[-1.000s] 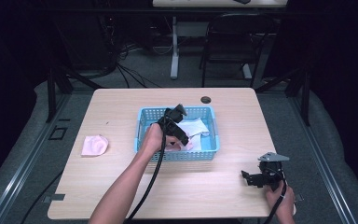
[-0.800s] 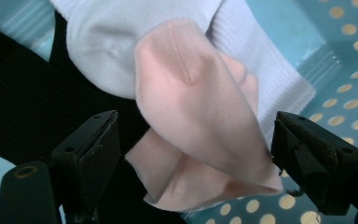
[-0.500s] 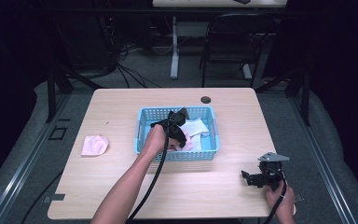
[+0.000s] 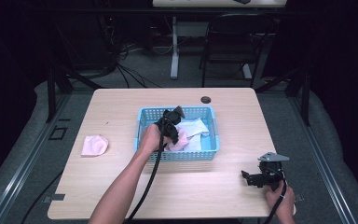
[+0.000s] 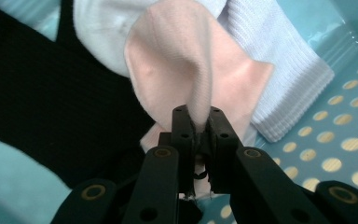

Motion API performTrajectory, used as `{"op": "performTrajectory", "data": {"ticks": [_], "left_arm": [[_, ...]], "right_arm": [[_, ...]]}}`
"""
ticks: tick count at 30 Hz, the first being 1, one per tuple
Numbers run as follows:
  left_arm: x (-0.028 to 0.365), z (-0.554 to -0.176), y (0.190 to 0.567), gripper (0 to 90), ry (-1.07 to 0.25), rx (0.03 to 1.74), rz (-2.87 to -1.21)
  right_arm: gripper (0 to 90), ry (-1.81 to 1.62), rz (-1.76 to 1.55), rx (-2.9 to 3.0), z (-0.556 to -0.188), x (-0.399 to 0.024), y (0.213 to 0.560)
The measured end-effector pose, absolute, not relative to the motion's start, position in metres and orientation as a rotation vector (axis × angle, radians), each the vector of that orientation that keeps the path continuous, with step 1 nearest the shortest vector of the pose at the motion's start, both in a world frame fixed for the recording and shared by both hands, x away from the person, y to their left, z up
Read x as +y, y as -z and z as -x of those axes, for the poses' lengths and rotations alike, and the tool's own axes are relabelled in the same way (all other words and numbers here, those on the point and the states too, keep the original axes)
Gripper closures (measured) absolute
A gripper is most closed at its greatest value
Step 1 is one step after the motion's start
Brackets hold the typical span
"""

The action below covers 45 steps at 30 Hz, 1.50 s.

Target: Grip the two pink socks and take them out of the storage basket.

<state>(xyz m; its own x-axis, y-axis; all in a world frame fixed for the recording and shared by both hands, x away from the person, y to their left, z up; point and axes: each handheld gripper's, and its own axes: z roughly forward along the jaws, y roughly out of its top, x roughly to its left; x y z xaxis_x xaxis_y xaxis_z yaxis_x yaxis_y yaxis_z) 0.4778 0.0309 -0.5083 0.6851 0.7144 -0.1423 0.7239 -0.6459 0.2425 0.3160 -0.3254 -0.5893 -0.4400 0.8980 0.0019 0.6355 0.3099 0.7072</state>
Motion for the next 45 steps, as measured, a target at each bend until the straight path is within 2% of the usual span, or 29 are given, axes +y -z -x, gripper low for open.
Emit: {"op": "performTrajectory", "data": {"ticks": [13, 45], "left_arm": [[0.063, -0.469, 0.458, 85.3, -0.076, 1.119, -2.546], [0.112, -0.449, 0.358, 84.3, -0.203, 1.096, -2.47]], "right_arm": [[0.0, -0.908, -1.367, 2.188, -0.316, -0.325, 0.589], [0.0, -0.908, -1.367, 2.186, -0.316, -0.325, 0.589]]}}
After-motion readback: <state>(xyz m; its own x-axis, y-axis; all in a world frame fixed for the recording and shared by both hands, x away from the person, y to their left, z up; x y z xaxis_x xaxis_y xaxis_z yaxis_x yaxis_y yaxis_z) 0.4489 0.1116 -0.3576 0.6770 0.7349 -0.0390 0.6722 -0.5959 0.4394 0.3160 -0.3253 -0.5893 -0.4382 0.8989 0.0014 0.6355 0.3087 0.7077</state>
